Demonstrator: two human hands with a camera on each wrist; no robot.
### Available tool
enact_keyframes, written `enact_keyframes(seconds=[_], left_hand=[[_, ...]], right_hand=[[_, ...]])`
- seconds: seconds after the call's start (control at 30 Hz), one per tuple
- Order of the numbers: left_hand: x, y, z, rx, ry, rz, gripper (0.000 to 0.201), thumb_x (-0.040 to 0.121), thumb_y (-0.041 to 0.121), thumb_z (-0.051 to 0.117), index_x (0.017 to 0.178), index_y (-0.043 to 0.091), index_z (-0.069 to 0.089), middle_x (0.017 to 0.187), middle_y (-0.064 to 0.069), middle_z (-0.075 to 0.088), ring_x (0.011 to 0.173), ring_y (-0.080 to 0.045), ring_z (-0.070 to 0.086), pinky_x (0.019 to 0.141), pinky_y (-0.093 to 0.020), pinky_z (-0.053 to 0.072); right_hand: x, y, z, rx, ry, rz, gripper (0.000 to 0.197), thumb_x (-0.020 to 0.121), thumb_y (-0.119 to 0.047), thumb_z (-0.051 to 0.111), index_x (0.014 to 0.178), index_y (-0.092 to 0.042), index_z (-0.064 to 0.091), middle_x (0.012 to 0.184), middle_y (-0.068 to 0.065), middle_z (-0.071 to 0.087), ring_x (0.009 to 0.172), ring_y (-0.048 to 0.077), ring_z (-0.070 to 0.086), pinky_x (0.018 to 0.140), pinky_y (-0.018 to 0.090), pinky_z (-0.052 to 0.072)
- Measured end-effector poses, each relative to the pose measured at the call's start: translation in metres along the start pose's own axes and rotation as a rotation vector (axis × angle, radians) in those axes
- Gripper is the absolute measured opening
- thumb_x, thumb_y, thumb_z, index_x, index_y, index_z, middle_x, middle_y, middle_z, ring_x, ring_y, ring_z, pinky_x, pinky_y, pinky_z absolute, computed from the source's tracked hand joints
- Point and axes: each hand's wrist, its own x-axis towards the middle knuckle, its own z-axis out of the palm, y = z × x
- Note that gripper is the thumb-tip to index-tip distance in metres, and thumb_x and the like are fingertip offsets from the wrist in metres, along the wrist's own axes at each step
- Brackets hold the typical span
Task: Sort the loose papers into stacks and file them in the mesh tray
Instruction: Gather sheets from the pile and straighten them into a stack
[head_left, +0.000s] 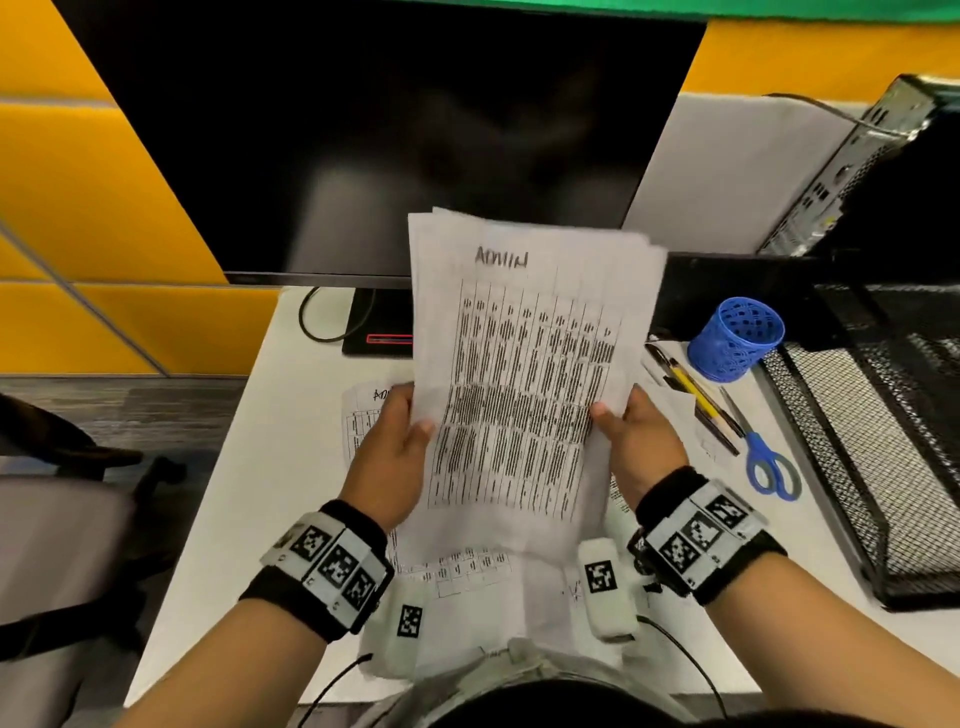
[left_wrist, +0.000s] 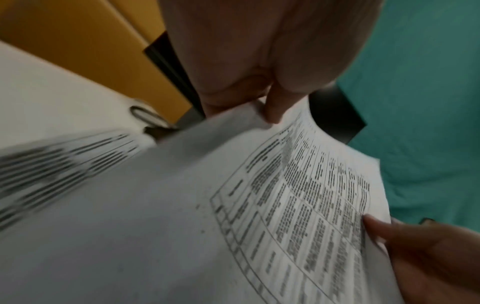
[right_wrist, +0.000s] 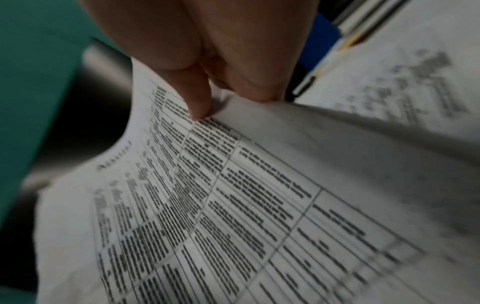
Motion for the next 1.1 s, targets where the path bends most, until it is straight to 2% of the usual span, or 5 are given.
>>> enact_keyframes(seconds=[0.23, 0.4, 0.57, 0.8, 1.1], left_hand=[[-0.001, 0.027, -0.008, -0.146, 0.111, 0.222, 0.047, 0.097, 0.017, 0.043, 0.139, 0.029, 0.025, 0.116, 0.033, 0.047, 0.104, 0.024, 0.046, 0.089, -0.003, 0.039], [-0.006, 0.026, 0.004, -0.129, 0.145, 0.147, 0.032, 0.095, 0.022, 0.049, 0.123, 0.026, 0.035, 0.1, 0.027, 0.052, 0.095, 0.018, 0.052, 0.07, 0.0, 0.04], [-0.002, 0.056, 0.015, -0.197, 0.226, 0.227, 0.033, 0.096, 0.01, 0.045, 0.119, 0.029, 0.032, 0.101, 0.027, 0.05, 0.085, 0.03, 0.05, 0.07, 0.006, 0.036], [0.002, 0.053, 0.022, -0.248, 0.255, 0.176, 0.04, 0.094, 0.001, 0.041, 0.118, 0.028, 0.027, 0.104, 0.022, 0.05, 0.085, 0.025, 0.053, 0.066, 0.004, 0.04], [0.005, 0.009, 0.036, -0.105, 0.137, -0.1, 0.035, 0.097, 0.02, 0.046, 0.13, 0.02, 0.04, 0.104, 0.008, 0.057, 0.095, -0.018, 0.058, 0.081, -0.029, 0.045]], right_hand=[[-0.02, -0.053, -0.004, -0.149, -0.001, -0.396, 0.033, 0.095, -0.01, 0.046, 0.112, -0.038, 0.047, 0.107, -0.027, 0.058, 0.099, -0.019, 0.054, 0.085, 0.003, 0.044], [-0.025, -0.027, -0.012, -0.187, 0.027, -0.324, 0.025, 0.094, -0.009, 0.049, 0.118, -0.014, 0.05, 0.104, -0.014, 0.061, 0.1, 0.0, 0.057, 0.093, 0.025, 0.048], [-0.029, -0.032, -0.001, -0.173, 0.068, -0.344, 0.035, 0.095, -0.002, 0.042, 0.088, -0.033, 0.056, 0.08, -0.019, 0.061, 0.076, -0.01, 0.058, 0.072, 0.012, 0.046], [-0.025, -0.016, -0.003, -0.204, 0.031, -0.266, 0.045, 0.092, -0.004, 0.048, 0.13, -0.028, 0.046, 0.121, -0.012, 0.061, 0.117, 0.006, 0.055, 0.104, 0.032, 0.043], [-0.011, 0.016, -0.009, -0.457, 0.074, -0.116, 0.041, 0.094, -0.013, 0.045, 0.135, -0.019, 0.047, 0.134, -0.002, 0.056, 0.126, 0.019, 0.049, 0.109, 0.045, 0.037]])
